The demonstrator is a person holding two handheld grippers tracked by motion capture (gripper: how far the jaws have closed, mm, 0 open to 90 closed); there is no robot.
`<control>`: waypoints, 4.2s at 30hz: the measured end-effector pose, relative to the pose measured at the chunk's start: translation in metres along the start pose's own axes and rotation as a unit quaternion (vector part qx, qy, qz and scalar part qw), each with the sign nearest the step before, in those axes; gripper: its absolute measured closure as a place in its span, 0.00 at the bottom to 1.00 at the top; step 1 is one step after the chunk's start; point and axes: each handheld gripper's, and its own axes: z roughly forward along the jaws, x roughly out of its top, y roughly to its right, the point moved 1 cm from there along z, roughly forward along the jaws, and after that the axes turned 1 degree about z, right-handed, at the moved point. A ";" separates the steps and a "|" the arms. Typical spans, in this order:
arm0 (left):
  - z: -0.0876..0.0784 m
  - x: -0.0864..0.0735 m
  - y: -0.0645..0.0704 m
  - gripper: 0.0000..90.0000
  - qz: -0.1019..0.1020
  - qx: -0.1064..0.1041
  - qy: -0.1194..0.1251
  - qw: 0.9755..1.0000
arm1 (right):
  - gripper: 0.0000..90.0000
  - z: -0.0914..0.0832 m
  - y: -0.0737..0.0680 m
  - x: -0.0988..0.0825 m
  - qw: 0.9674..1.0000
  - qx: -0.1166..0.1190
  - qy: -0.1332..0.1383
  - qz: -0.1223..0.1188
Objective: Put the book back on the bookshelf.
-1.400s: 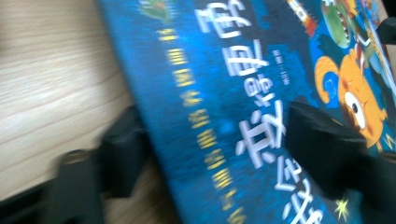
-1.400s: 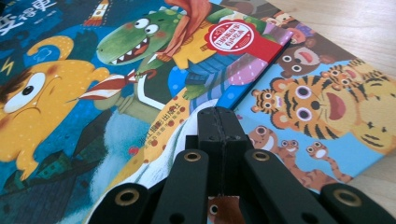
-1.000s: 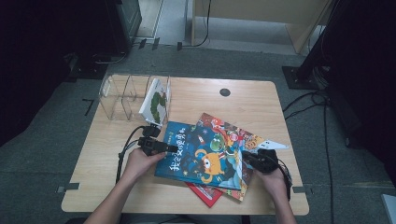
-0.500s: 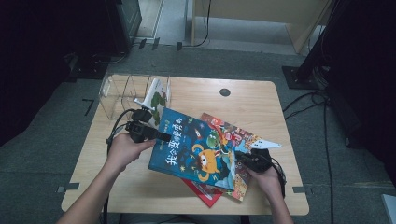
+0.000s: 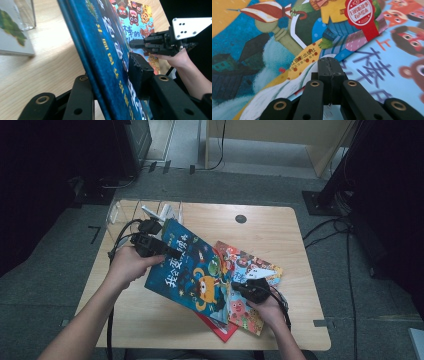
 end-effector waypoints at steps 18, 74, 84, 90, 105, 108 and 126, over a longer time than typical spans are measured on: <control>-0.059 0.021 0.002 0.92 -0.011 0.000 -0.042 0.999 | 0.78 0.005 0.004 0.010 1.000 0.003 -0.013 -0.021; -0.193 -0.064 -0.118 0.92 -0.162 0.123 0.023 0.979 | 0.56 0.005 0.014 0.009 0.999 -0.026 0.000 -0.042; -0.203 -0.050 -0.138 0.92 -0.182 0.136 0.035 0.973 | 0.55 0.005 0.013 0.009 0.998 -0.030 0.000 -0.048; -0.207 -0.041 -0.156 0.92 -0.198 0.131 0.049 0.970 | 0.55 0.005 0.013 0.008 0.998 -0.031 0.000 -0.049; -0.200 -0.002 -0.180 0.92 -0.205 0.123 0.061 0.969 | 0.57 0.005 0.012 0.008 0.998 -0.035 0.000 -0.050; -0.200 0.008 -0.185 0.91 -0.208 0.122 0.061 0.969 | 0.57 0.005 0.011 0.008 0.998 -0.041 -0.001 -0.056; -0.189 0.037 -0.211 0.91 -0.194 0.103 0.072 0.973 | 0.57 0.004 0.009 0.006 0.997 -0.052 0.002 -0.050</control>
